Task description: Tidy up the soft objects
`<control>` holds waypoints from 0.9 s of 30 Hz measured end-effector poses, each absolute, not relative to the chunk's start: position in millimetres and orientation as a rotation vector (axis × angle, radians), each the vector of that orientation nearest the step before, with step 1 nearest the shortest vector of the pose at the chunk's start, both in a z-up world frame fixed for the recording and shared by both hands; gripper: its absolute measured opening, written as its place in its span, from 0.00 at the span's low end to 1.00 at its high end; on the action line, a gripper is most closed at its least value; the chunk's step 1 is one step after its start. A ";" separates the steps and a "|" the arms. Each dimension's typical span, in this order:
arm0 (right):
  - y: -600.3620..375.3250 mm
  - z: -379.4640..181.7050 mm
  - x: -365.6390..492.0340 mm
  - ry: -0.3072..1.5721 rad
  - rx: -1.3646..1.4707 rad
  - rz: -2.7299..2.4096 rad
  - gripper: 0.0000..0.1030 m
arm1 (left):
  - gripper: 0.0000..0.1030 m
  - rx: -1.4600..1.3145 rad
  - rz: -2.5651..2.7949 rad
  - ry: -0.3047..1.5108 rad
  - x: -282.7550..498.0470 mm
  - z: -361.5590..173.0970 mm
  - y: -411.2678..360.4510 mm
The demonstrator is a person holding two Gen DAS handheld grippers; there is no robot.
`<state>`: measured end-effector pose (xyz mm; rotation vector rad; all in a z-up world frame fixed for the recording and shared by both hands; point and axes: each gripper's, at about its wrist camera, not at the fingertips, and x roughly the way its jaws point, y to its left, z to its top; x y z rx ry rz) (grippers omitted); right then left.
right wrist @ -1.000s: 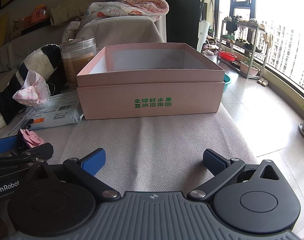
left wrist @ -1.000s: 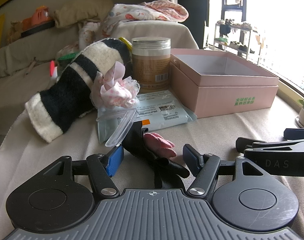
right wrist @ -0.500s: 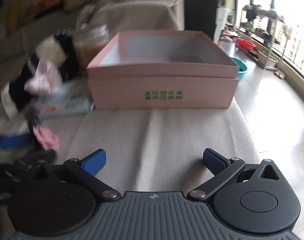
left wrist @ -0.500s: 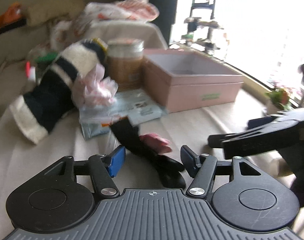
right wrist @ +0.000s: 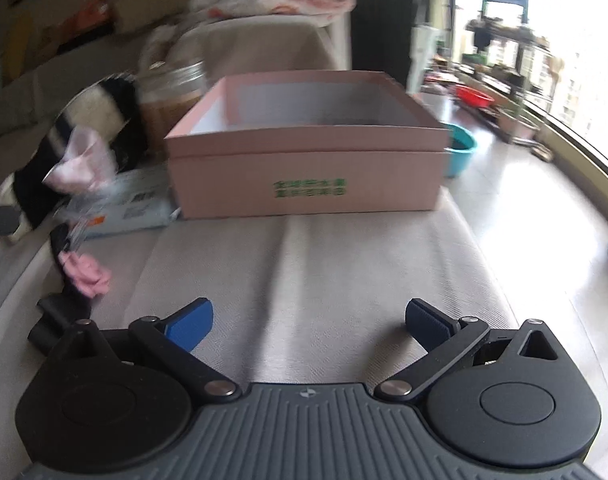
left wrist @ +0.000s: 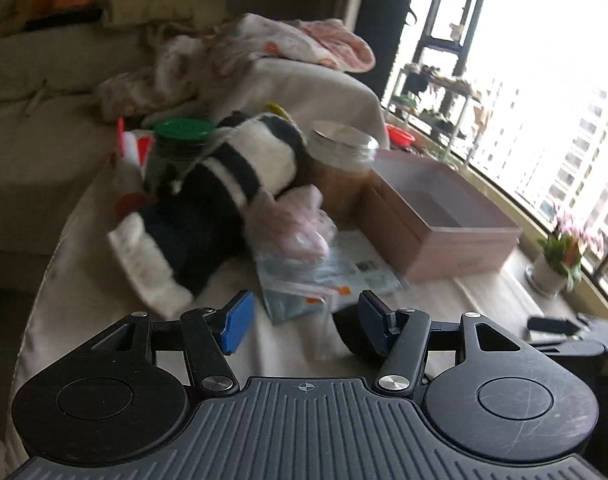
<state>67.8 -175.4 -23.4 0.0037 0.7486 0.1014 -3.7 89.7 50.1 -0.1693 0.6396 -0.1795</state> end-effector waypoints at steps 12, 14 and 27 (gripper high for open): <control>-87.1 4.3 60.3 0.680 -0.055 0.592 0.63 | 0.61 -0.224 -0.112 0.620 -3.1 57.2 121.2; -75.1 0.4 61.2 0.712 -0.111 0.610 0.28 | 0.61 -0.209 -0.135 0.625 -5.2 55.4 117.8; -165.1 -1.7 40.3 0.720 -0.021 0.339 0.25 | 0.39 -0.038 -0.221 0.707 15.0 19.4 55.7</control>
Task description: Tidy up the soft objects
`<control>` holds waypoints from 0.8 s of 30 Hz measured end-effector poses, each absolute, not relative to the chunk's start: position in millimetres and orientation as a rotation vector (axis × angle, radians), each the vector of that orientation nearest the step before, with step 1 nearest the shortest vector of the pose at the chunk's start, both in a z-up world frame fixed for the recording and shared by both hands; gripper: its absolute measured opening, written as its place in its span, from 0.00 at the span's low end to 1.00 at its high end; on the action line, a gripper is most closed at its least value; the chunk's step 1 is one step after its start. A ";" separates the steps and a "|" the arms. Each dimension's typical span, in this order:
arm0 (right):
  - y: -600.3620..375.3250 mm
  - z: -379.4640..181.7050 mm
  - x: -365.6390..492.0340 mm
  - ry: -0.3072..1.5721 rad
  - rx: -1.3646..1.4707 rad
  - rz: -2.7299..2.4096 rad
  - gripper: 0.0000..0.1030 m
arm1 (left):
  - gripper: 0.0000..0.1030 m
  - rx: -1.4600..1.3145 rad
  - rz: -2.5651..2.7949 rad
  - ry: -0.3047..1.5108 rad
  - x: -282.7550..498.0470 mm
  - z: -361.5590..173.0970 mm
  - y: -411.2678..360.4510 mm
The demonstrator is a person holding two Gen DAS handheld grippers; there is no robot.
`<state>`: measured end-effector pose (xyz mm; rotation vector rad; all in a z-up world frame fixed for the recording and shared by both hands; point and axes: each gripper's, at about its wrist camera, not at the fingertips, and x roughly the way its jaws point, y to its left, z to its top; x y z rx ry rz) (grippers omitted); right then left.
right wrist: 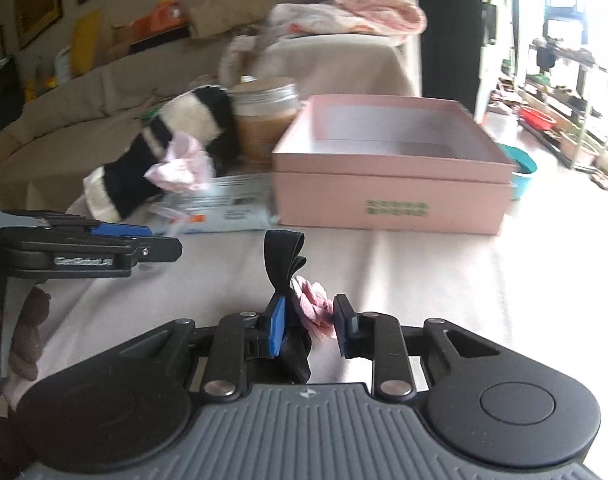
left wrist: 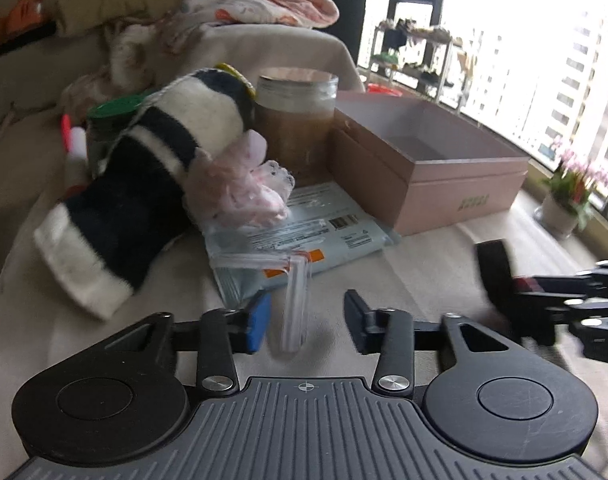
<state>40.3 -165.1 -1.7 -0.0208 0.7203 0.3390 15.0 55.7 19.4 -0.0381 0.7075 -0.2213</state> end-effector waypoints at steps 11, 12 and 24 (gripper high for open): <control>-161.8 -8.5 28.0 0.676 -0.062 0.313 0.25 | 0.15 0.095 -0.274 0.689 6.5 12.5 35.1; -160.6 -9.1 27.2 0.673 -0.071 0.312 0.25 | 0.15 0.105 -0.301 0.700 -0.3 13.3 34.6; -163.0 -20.4 30.2 0.692 -0.062 0.321 0.46 | 0.18 0.106 -0.315 0.719 -30.6 11.4 30.8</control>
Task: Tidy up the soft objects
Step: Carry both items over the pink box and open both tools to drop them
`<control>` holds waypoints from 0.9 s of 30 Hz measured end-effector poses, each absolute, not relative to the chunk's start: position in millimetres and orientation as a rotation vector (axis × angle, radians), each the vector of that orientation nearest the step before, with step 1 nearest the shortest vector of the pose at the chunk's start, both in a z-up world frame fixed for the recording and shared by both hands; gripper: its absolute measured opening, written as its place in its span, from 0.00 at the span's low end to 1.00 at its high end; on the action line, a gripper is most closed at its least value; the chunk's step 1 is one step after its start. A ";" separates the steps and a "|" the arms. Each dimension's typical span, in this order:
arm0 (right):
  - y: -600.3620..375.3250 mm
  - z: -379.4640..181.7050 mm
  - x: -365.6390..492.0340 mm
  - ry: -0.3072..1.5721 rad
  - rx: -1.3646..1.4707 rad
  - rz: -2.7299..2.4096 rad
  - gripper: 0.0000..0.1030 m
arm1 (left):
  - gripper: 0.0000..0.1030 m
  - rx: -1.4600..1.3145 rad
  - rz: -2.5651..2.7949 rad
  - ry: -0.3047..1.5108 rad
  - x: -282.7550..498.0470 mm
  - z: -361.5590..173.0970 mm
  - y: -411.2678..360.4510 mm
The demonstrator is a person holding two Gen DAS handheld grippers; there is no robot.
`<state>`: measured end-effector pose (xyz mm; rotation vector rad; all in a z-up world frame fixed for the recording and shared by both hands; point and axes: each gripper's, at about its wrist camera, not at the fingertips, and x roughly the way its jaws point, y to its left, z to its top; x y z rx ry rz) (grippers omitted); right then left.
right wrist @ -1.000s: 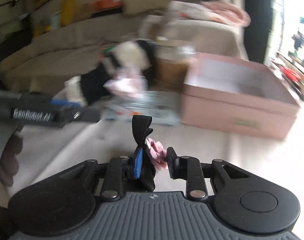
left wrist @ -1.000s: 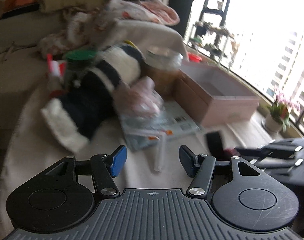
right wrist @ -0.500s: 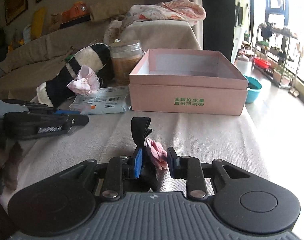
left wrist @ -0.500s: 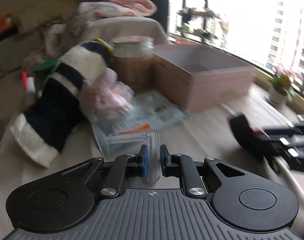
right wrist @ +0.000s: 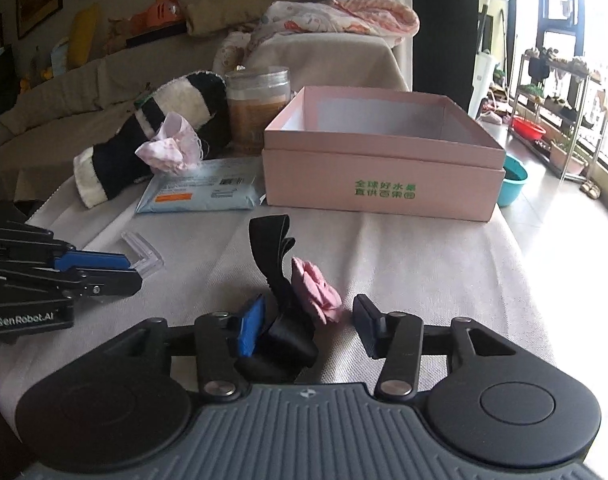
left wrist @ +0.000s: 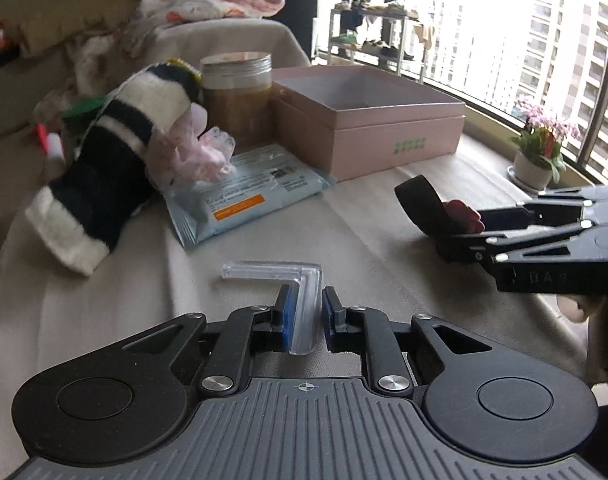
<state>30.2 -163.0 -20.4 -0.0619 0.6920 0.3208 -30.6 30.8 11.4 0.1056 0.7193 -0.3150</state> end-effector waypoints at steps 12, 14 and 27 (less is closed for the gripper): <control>-175.7 9.5 12.1 0.629 -0.092 0.370 0.28 | 0.15 0.122 -0.402 0.713 -35.8 16.0 27.5; -183.8 21.2 10.5 0.597 -0.092 0.353 0.28 | 0.15 0.118 -0.412 0.674 -38.6 23.7 26.0; -231.4 151.3 147.6 0.449 -0.019 0.199 0.58 | 0.16 0.124 -0.541 0.399 102.2 188.5 -36.0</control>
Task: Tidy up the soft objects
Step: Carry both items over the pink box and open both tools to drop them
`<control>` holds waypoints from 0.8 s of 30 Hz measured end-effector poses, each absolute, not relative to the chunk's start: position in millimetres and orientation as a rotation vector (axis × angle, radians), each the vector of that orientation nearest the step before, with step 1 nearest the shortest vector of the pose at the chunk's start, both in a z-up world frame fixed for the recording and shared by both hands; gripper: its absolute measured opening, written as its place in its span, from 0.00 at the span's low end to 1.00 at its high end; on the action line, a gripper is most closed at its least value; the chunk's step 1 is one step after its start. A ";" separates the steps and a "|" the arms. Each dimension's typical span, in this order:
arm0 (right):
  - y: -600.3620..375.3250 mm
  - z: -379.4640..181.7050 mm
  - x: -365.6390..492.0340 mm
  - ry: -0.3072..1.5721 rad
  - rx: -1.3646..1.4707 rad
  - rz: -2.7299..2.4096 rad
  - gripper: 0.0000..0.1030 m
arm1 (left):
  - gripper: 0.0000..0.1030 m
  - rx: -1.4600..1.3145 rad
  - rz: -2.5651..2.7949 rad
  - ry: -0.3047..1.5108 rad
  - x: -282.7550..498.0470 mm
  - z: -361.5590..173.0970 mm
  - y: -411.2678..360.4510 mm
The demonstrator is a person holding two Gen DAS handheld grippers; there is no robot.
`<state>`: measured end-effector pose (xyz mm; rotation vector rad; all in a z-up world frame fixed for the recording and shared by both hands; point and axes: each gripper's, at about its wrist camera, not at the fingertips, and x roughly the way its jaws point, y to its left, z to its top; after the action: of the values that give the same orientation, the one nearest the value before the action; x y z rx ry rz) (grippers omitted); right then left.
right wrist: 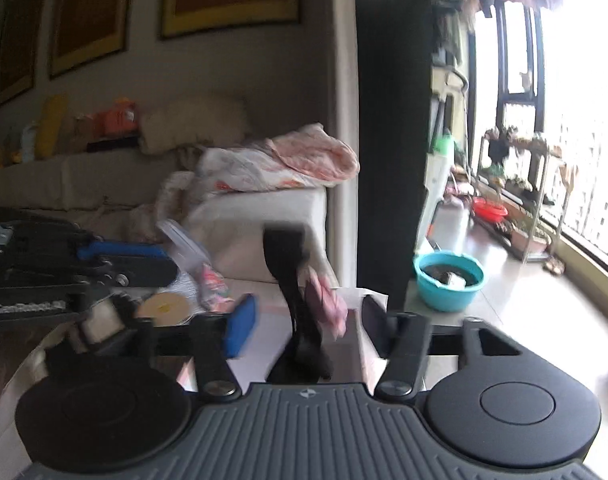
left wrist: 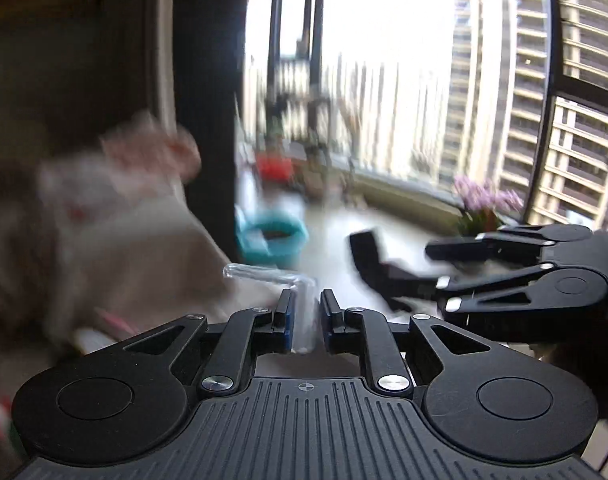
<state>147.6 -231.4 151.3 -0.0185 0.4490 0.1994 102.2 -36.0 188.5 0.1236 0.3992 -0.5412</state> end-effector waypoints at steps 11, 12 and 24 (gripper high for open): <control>-251.8 84.3 109.0 0.417 -0.051 0.128 0.70 | 0.18 -0.179 -0.525 0.524 151.0 123.1 25.1; -244.9 80.0 105.9 0.428 -0.074 0.149 0.70 | 0.18 -0.175 -0.484 0.507 140.4 117.8 38.5; -88.2 41.2 99.8 0.525 -0.247 0.542 0.70 | 0.18 -0.256 -0.103 0.562 45.4 66.4 160.1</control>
<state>99.8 -88.2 41.2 -0.2467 0.5253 0.5418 45.4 160.1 66.4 -0.2560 0.5623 -0.1026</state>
